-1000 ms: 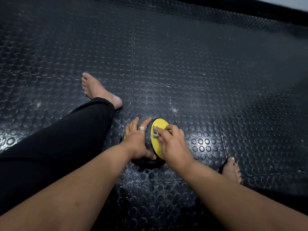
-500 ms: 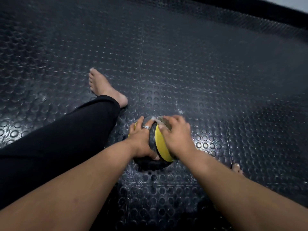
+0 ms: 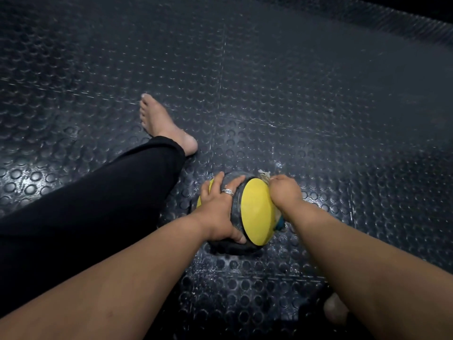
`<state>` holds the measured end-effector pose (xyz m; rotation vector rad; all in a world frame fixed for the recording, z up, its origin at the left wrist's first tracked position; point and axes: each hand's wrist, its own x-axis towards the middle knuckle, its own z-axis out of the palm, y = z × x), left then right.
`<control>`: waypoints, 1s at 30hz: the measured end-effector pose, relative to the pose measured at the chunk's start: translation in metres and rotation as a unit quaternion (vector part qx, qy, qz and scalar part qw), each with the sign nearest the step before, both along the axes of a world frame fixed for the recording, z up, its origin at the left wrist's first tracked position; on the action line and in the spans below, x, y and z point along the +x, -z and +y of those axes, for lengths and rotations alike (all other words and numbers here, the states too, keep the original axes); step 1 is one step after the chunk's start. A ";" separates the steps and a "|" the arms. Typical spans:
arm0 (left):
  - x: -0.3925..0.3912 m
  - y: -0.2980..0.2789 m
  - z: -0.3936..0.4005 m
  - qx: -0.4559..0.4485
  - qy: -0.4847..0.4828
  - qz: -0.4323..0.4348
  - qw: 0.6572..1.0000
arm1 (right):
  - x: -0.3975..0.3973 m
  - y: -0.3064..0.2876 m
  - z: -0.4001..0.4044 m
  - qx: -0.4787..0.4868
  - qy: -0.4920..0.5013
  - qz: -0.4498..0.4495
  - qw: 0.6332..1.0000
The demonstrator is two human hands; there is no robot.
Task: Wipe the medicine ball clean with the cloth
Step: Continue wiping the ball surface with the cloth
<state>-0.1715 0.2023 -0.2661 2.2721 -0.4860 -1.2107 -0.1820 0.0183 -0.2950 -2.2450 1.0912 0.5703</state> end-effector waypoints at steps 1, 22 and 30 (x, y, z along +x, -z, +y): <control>-0.001 0.000 -0.001 0.003 -0.001 0.001 1.000 | 0.000 0.000 -0.002 0.017 0.002 0.017 1.000; -0.008 -0.003 -0.013 0.030 0.021 -0.036 0.999 | -0.082 -0.025 0.043 0.020 0.191 -0.162 0.968; 0.002 0.006 -0.012 0.008 -0.046 -0.037 0.998 | -0.051 -0.041 0.080 -0.116 -0.067 -0.208 0.969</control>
